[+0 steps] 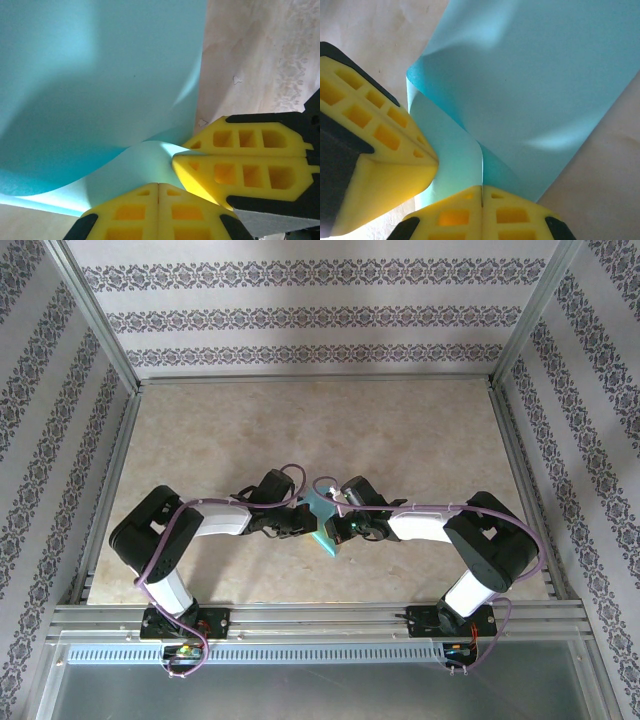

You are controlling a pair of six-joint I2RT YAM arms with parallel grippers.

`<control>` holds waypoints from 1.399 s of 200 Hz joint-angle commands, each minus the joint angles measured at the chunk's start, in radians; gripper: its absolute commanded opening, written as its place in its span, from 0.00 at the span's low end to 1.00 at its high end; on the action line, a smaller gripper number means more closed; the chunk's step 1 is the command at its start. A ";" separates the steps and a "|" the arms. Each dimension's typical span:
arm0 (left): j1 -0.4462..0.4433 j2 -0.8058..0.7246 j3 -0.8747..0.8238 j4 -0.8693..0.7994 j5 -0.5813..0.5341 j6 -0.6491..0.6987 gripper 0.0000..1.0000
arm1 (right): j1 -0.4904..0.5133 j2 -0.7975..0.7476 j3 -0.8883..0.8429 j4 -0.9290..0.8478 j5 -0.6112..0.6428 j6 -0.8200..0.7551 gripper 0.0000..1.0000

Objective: Fold a paper plane with a square sheet of paper (fold left side to right side)
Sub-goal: Third fold the triangle at the center of the table.

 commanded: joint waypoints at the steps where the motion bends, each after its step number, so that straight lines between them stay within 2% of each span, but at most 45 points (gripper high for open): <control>1: -0.008 0.013 -0.015 0.030 -0.025 -0.009 0.04 | -0.002 0.034 -0.007 -0.081 0.019 -0.017 0.00; 99: -0.010 0.031 -0.022 -0.002 -0.052 -0.006 0.03 | -0.001 0.039 -0.002 -0.081 0.018 -0.015 0.00; 156: -0.010 0.030 -0.001 -0.112 -0.102 -0.006 0.00 | -0.007 0.030 0.028 -0.086 0.010 -0.007 0.01; 199: -0.010 0.031 -0.005 -0.147 -0.118 -0.013 0.00 | -0.028 0.012 0.061 -0.089 -0.012 0.020 0.08; 254: -0.010 0.050 0.001 -0.164 -0.123 -0.021 0.00 | -0.097 -0.112 0.061 -0.163 -0.013 0.054 0.31; 280: -0.010 0.053 0.006 -0.167 -0.123 -0.021 0.00 | -0.130 -0.187 0.024 -0.180 -0.083 0.089 0.32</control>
